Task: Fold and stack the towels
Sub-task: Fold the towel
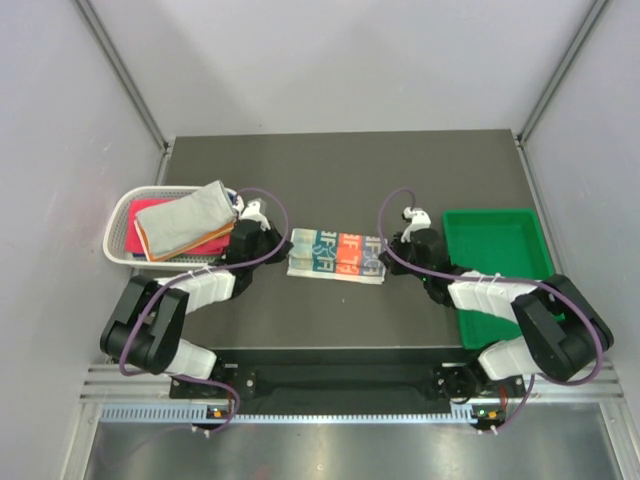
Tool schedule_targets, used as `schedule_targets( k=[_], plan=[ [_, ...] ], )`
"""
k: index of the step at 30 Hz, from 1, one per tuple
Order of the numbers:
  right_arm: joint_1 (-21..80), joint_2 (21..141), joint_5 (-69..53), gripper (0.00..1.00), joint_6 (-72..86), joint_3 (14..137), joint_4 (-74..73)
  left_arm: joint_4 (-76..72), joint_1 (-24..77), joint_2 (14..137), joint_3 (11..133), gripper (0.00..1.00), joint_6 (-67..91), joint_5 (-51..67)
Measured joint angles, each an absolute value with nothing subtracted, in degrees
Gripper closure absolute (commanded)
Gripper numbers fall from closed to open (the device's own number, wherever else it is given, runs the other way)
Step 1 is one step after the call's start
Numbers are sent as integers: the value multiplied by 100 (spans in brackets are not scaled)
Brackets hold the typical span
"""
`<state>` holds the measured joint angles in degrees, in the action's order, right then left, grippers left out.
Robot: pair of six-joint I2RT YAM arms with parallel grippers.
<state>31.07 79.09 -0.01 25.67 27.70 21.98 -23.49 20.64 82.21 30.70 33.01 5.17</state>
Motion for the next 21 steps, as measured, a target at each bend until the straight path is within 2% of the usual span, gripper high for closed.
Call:
schedule_targets(
  k=[6, 8, 15, 21],
  plan=[
    [3175, 7898, 1, 95, 2644, 2536, 2311, -2329, 2091, 8221, 2860, 100, 3304, 593],
    [3179, 7885, 3, 86, 2689, 2491, 2338, -2307, 2095, 8221, 2834, 99, 3297, 642],
    [3179, 7677, 19, 73, 2762, 2359, 2287, -2119, 2099, 8108, 2827, 76, 3286, 698],
    [3179, 7002, 71, 71, 2757, 2368, 1817, -1125, 2099, 7345, 3013, 75, 3175, 510]
  ],
)
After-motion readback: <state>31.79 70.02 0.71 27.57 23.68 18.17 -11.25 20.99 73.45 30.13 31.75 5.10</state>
